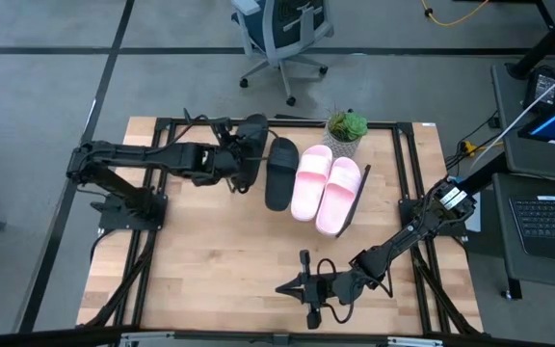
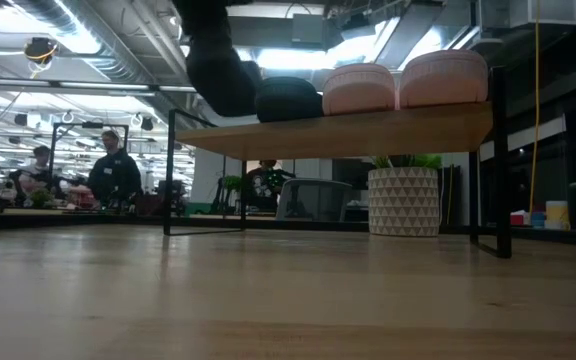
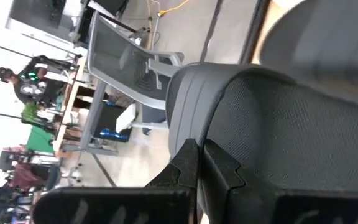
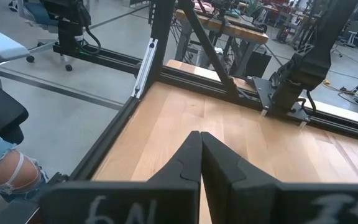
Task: Pick and place slides into the shelf
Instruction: Put the black slide on the shelf
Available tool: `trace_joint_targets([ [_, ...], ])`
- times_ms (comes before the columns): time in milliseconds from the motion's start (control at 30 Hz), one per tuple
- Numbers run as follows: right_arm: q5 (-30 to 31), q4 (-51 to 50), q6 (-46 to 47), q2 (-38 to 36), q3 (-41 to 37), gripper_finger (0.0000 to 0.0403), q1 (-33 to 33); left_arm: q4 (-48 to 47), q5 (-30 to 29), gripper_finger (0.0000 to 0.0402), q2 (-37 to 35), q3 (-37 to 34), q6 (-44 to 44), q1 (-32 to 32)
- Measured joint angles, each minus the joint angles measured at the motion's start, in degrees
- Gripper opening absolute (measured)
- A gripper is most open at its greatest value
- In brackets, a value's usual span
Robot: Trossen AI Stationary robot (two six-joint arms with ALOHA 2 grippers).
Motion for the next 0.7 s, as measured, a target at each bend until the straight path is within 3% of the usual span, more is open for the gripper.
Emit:
trace_joint_targets([
  [300, 0.00, -0.57, 0.00, 0.01, 0.00, 0.0009, 0.00, 4.57, 3.96, 0.0000, -0.02, -4.15, 1.50, 3.66],
  [700, 0.00, -0.81, -0.28, 0.02, 0.00, 0.0009, 0.00, 9.95, 6.58, 0.0000, -0.11, -7.68, 2.87, 3.72],
])
